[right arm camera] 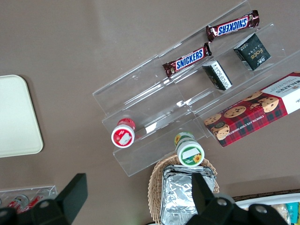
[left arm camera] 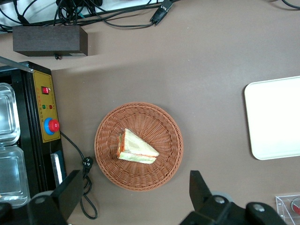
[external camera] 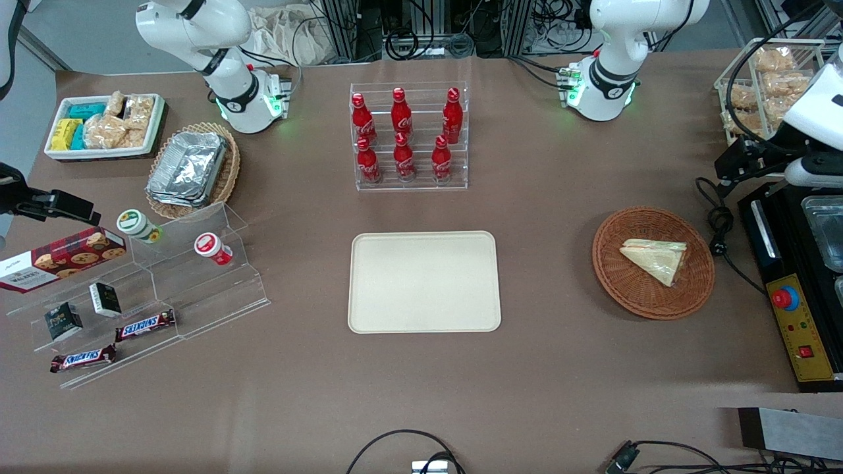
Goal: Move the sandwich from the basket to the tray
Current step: 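Move the left gripper over the wrapped sandwich in the wicker basket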
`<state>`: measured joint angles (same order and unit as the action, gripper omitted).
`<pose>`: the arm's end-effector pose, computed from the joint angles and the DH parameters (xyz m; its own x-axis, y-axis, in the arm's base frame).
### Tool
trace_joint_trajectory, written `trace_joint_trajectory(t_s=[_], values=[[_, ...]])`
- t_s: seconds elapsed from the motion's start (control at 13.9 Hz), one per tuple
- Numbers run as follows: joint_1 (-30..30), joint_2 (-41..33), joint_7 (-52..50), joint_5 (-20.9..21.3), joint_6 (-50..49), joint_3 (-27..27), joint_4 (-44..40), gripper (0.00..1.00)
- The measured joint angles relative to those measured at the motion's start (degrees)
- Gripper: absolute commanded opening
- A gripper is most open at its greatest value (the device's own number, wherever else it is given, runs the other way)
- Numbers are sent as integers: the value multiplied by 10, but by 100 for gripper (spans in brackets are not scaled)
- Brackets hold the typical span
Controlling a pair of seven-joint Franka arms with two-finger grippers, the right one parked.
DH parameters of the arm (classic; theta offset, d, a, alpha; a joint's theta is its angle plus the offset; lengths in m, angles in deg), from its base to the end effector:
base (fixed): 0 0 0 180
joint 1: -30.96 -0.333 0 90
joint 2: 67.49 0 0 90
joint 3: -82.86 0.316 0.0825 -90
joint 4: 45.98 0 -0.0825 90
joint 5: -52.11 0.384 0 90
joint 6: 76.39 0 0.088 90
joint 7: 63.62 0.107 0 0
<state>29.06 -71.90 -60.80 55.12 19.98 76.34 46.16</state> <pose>0.5401 -0.0412 0.6594 0.9799 -0.1353 0.1463 -0.1264 -0.9896 -0.0685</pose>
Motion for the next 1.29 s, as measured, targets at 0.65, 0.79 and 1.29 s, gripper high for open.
trace_joint_trajectory(t_s=[0.65,0.79,1.29], values=[[-34,31,-75,-1,-24,12,18,100],[-58,56,-114,-3,-5,13,36,100],[-77,68,-326,-6,179,11,204,100]])
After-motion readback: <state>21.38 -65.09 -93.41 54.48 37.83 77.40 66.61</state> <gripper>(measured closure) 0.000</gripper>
